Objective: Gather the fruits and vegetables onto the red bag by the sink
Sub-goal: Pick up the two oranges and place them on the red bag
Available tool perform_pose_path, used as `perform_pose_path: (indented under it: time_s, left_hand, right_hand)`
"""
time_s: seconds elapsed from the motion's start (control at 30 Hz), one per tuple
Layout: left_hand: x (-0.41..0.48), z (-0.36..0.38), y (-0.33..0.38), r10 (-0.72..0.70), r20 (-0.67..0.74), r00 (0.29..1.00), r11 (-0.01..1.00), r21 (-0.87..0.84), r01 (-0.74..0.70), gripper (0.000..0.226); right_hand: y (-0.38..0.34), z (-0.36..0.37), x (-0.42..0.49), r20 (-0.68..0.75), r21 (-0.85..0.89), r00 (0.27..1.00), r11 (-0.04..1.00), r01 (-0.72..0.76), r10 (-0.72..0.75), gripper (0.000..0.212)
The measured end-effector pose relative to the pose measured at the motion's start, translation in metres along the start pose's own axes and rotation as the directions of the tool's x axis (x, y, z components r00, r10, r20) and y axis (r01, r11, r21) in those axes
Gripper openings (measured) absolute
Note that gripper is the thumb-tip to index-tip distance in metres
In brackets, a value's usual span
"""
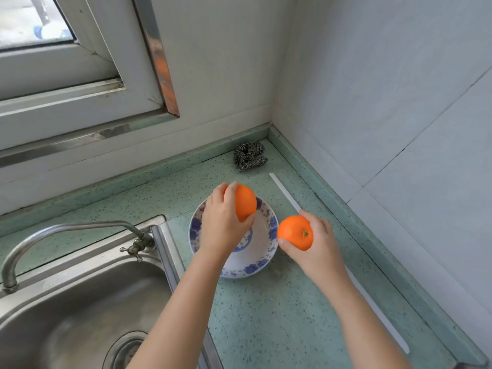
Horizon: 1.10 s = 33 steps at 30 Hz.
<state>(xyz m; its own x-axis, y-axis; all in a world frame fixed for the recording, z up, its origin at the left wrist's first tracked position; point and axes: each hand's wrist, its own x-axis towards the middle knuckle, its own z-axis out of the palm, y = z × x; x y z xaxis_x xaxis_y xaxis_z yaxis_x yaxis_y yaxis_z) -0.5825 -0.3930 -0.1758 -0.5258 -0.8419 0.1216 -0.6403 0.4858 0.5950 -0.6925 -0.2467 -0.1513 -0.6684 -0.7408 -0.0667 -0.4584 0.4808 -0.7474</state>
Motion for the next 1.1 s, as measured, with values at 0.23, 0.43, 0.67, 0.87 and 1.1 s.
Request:
perform_pose_path:
  time_s: [0.23, 0.43, 0.67, 0.87, 1.1]
  left_hand:
    - [-0.024, -0.013, 0.007, -0.069, 0.023, 0.997, 0.989, -0.131, 0.071, 0.076]
    - [-0.069, -0.032, 0.027, -0.105, 0.009, 0.994, 0.955, -0.28, 0.103, 0.073]
    - [-0.138, -0.062, 0.06, -0.184, 0.038, 0.982, 0.844, -0.506, 0.178, 0.066]
    - [-0.206, -0.086, 0.084, -0.207, -0.009, 0.978, 0.805, -0.57, 0.165, 0.063]
    - [-0.283, -0.114, 0.096, -0.246, -0.077, 0.966, 0.793, -0.59, 0.155, 0.063]
  right_hand:
    - [-0.005, -0.016, -0.018, 0.01, 0.043, 1.0, 0.999, 0.005, -0.005, 0.067]
    - [-0.015, -0.033, -0.045, 0.004, 0.055, 0.997, 0.995, 0.078, -0.078, 0.067]
    - [-0.017, -0.061, -0.097, -0.043, 0.036, 0.987, 0.987, 0.154, -0.153, 0.068]
    - [-0.019, -0.088, -0.154, -0.05, 0.037, 0.97, 0.97, 0.24, -0.238, 0.068]
    - [-0.031, -0.111, -0.219, -0.03, 0.081, 0.939, 0.936, 0.343, -0.342, 0.064]
